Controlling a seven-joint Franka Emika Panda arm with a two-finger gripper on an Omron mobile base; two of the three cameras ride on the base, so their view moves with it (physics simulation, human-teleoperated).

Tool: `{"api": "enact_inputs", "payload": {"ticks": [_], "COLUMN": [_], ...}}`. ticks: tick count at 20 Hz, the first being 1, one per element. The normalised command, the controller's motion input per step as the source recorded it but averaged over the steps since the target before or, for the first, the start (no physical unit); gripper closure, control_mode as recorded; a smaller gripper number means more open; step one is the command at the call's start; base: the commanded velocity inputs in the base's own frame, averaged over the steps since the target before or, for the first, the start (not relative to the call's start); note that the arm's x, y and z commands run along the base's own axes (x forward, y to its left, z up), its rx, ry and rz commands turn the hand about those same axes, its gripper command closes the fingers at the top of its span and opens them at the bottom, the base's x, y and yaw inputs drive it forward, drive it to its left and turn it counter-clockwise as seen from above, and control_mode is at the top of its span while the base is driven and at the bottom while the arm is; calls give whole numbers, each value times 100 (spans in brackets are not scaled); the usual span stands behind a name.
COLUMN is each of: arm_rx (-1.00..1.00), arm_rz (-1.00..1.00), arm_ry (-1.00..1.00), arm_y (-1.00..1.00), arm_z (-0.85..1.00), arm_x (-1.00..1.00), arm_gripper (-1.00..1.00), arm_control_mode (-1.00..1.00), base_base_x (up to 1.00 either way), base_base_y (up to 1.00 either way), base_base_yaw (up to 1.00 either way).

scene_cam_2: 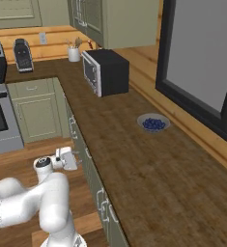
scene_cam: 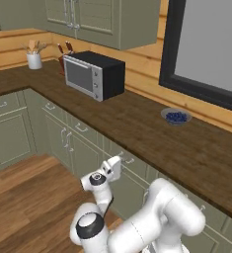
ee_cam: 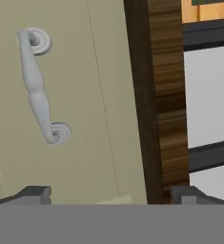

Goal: Take a straw from the drawer in front and place it inside the glass cup on the dining counter.

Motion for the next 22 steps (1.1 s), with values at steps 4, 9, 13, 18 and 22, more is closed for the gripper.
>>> {"api": "enact_inputs", "payload": {"ticks": [4, 9, 13, 18, 22], "arm_rx": [0, 0, 0, 0, 0], "arm_rz": [0, 0, 0, 0, 0], "arm_ry": [0, 6, 8, 5, 1], "arm_y": [0, 0, 0, 0, 0], "arm_z": [-2, -19, -30, -35, -28], "arm_x": [59, 50, 24, 16, 19], "arm_gripper": [-100, -100, -100, -100, -100], "arm_control_mode": [-100, -100, -100, -100, -100], "base_base_x": [0, 0, 0, 0, 0], "base_base_y": [0, 0, 0, 0, 0], "base_base_yaw": [0, 0, 0, 0, 0]}}
